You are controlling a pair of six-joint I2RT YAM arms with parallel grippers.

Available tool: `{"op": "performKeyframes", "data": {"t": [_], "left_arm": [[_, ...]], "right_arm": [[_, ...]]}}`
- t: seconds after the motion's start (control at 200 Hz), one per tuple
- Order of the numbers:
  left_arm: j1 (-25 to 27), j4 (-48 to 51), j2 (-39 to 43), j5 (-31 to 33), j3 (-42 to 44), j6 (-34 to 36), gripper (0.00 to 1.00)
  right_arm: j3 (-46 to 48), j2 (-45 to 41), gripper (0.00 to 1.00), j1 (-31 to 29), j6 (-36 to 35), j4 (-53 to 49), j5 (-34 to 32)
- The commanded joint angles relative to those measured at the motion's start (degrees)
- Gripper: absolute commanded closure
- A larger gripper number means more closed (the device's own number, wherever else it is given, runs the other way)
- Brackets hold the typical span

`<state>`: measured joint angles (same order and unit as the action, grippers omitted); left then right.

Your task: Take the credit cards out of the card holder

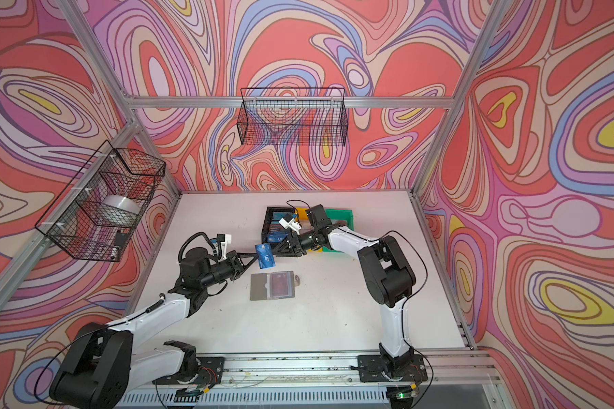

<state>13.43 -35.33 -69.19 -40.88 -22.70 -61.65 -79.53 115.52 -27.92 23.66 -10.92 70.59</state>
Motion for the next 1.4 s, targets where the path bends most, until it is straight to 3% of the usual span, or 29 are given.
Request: {"op": "performKeyframes", "data": {"t": [0.0, 0.17, 0.451, 0.911, 1.392], "left_arm": [[-0.2, -5.6, -1.0, -0.9, 0.9, -1.6, 1.00], [-0.3, -5.9, -1.3, -1.0, 0.9, -1.6, 1.00], [-0.3, -4.2, -0.8, -0.5, 1.1, -0.9, 1.00], [-0.2, 5.6, 4.4, 2.0, 0.4, 3.5, 1.00], [-0.3, 0.2, 0.3, -0.4, 0.3, 1.4, 1.00]], "right_arm": [[-2.4, 1.7, 0.58, -1.4, 1.9, 2.8, 1.0], [-2.5, 2.5, 0.59, -1.8, 4.2, 5.6, 0.8], [-2.0, 1.7, 0.74, -1.9, 4.8, 5.9, 0.9], [1.3, -2.1, 0.76, -1.9, 2.3, 2.8, 0.0], [3.5, -3.6, 0.82, -2.1, 3.7, 5.4, 0.5]]}}
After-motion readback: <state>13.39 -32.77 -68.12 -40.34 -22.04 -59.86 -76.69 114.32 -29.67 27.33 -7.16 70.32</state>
